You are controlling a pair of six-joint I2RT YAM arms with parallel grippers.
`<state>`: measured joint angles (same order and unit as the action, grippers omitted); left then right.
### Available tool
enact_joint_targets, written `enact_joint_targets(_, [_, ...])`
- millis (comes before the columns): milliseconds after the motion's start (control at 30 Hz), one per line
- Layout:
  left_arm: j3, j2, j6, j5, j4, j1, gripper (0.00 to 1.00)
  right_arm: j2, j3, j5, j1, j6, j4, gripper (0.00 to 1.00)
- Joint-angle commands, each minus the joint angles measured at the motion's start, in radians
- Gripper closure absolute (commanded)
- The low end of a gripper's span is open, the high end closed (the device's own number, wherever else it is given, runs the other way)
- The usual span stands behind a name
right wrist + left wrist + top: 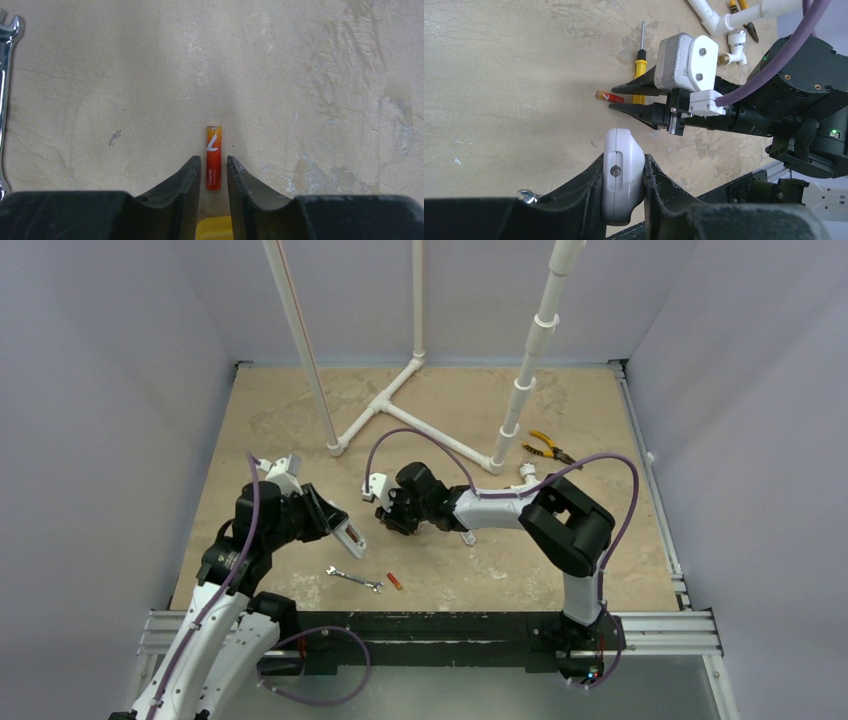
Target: Load the batteries into the remote control
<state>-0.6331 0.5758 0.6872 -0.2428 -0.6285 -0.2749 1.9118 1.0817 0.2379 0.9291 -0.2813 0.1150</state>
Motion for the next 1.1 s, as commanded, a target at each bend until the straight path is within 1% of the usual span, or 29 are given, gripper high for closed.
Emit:
enact_joint_targets(0, [-0.010,-0.002,-0.009,-0.012,0.056,0.009,1.00,0.004,0.027,0.007,-0.002,-0.014,-0.085,0.83])
enact_joint_targets(67, [-0.013,-0.006,-0.008,-0.009,0.053,0.009,1.00,-0.008,0.028,0.002,-0.002,0.005,-0.077,0.97])
enact_joint_targets(100, [-0.016,-0.009,-0.008,-0.009,0.052,0.009,1.00,-0.024,0.020,-0.003,-0.002,0.023,-0.060,1.00])
enact_joint_targets(300, [-0.050,-0.017,-0.003,0.003,0.059,0.009,1.00,-0.198,-0.045,-0.063,-0.003,0.161,0.083,1.00])
enact_joint_targets(400, [-0.043,-0.022,0.013,-0.018,0.100,0.009,1.00,-0.310,-0.073,-0.128,-0.003,0.213,0.094,1.00])
enact_joint_targets(467, [-0.016,-0.037,0.030,-0.053,0.164,0.009,1.00,-0.388,-0.096,-0.182,-0.002,0.248,0.080,1.00])
enact_joint_targets(600, [0.090,-0.120,0.102,-0.168,0.427,0.010,1.00,-0.546,-0.133,-0.186,-0.002,0.252,-0.053,1.00])
enact_joint_targets(767, [0.194,-0.165,0.175,-0.269,0.747,0.008,1.00,-0.780,-0.206,-0.065,-0.003,0.183,-0.218,1.00])
enact_joint_targets(900, [0.255,-0.109,0.258,-0.383,1.005,0.007,1.00,-0.949,-0.257,0.021,-0.003,0.166,-0.256,1.00])
enact_joint_targets(967, [0.273,-0.056,0.308,-0.450,1.154,0.005,1.00,-1.011,-0.268,0.072,-0.003,0.146,-0.276,1.00])
enact_joint_targets(1067, [0.298,0.022,0.388,-0.512,1.356,0.000,1.00,-1.080,-0.269,0.112,-0.003,0.125,-0.318,1.00])
